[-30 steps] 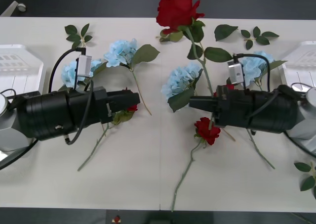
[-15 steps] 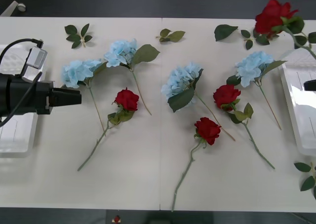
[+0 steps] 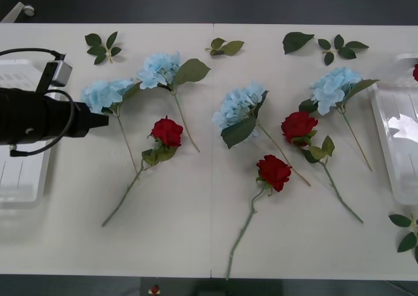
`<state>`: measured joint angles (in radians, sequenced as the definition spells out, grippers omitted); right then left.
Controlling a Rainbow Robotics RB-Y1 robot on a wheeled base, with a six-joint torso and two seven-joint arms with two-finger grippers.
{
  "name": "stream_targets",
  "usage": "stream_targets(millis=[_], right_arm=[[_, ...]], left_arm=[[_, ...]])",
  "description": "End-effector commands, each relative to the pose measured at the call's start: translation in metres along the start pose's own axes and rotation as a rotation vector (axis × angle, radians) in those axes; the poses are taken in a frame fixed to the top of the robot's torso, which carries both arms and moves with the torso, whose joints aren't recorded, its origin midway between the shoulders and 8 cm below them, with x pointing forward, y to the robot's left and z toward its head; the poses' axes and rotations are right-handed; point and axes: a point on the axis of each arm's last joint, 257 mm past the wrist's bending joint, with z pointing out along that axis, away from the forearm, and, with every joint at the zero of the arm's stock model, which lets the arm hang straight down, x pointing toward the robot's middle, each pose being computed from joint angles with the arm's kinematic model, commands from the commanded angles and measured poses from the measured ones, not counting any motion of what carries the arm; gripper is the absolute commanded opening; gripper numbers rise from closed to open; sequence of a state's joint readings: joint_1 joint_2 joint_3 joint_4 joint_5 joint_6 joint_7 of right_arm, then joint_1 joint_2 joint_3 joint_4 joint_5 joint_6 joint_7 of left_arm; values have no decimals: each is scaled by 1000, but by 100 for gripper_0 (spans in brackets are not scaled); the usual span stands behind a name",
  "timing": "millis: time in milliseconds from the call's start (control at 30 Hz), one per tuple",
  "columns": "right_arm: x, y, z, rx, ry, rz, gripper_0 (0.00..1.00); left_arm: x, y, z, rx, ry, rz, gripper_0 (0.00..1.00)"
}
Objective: Put the red flowers into the right box and the blue flowers into the left box
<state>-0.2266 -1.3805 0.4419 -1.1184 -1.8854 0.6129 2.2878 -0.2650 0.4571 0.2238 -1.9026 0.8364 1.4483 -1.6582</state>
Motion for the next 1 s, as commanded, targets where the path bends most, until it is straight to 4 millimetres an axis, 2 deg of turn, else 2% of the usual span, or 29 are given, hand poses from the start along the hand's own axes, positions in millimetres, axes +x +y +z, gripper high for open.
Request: stream_targets(millis=[33, 167, 433, 467, 567, 600, 633, 667, 733, 767, 800, 900, 933, 967, 1000], right_arm=[[-2, -18, 6, 59, -17, 9, 0], [12, -36, 13, 119, -11, 13, 0], [12, -57, 17, 178, -16, 8, 0], [13, -60, 16, 188, -9, -4, 4], [16, -66, 15, 206, 8, -40, 40], [16, -66, 14, 207, 8, -44, 56], [17, -66, 15, 206, 10, -44, 62], [16, -64, 15, 204, 9, -49, 72], [13, -60, 16, 196, 5, -59, 83], [12, -60, 16, 194, 5, -65, 85], [11, -53, 18, 179, 7, -73, 89], [3, -39, 19, 138, 15, -89, 97], [-2, -29, 20, 108, 17, -92, 99], [-6, -23, 20, 87, 18, -91, 100], [-10, -12, 21, 57, 17, -90, 100]], left_arm=[[-31, -17, 14, -76, -60, -28, 78], [-31, -11, 36, -191, -70, -70, 83], [-13, 11, 89, -242, -102, -112, 96], [-12, 13, 93, -243, -103, -116, 96], [-1, 23, 105, -252, -93, -132, 96], [1, 28, 109, -258, -93, -139, 96], [3, 30, 110, -260, -92, -142, 96], [4, 33, 113, -263, -96, -147, 96], [7, 40, 116, -272, -97, -153, 96], [8, 41, 116, -274, -98, -154, 96], [9, 43, 117, -279, -97, -155, 93], [8, 45, 117, -284, -98, -154, 59], [8, 45, 117, -286, -98, -156, 41], [8, 45, 117, -287, -99, -158, 29], [8, 45, 117, -287, -99, -159, 22]])
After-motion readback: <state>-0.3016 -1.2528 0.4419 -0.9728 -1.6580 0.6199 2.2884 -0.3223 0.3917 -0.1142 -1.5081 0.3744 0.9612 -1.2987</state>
